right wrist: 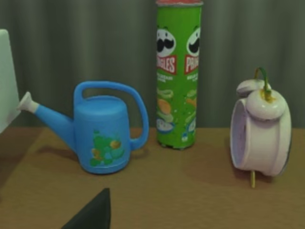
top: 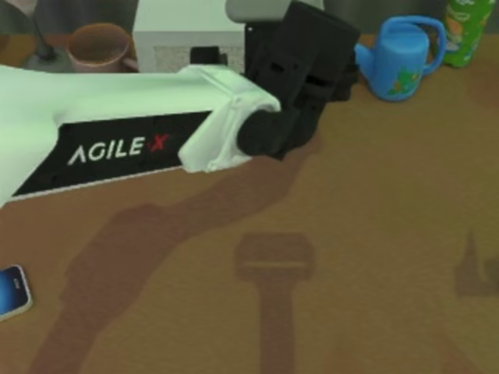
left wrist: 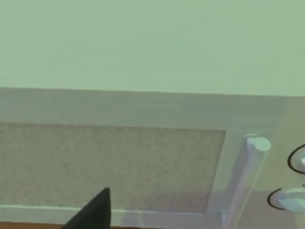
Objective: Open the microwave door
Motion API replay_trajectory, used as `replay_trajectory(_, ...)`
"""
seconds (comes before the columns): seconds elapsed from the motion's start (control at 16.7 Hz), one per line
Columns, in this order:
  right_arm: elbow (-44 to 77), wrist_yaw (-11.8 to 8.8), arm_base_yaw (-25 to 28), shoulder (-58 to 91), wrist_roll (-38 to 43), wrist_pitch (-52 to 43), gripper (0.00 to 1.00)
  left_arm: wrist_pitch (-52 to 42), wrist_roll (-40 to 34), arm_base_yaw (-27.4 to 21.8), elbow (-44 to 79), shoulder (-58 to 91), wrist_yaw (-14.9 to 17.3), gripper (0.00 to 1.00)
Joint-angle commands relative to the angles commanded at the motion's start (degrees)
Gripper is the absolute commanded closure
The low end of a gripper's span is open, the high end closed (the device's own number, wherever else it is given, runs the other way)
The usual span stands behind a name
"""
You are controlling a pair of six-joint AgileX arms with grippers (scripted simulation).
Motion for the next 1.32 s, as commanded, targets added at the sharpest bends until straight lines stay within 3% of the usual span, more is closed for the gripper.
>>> replay_trajectory(0.24, 0.0, 0.0, 0.0, 0.0, 0.0, 0.0, 0.00, 0.9, 0.9, 1.2, 2.1, 2.3, 1.1, 0.00)
replay_trajectory(0.6, 0.0, 0.0, 0.0, 0.0, 0.0, 0.0, 0.00, 4.3, 4.3, 6.1, 11.2, 13.0, 5.4, 0.00)
replay_trajectory(0.84, 0.0, 0.0, 0.0, 0.0, 0.0, 0.0, 0.00, 4.4, 4.4, 6.3, 11.5, 13.2, 5.5, 0.00)
replay_trajectory(1.32, 0.0, 0.0, 0.0, 0.0, 0.0, 0.0, 0.00, 4.4, 4.4, 6.3, 11.5, 13.2, 5.5, 0.60)
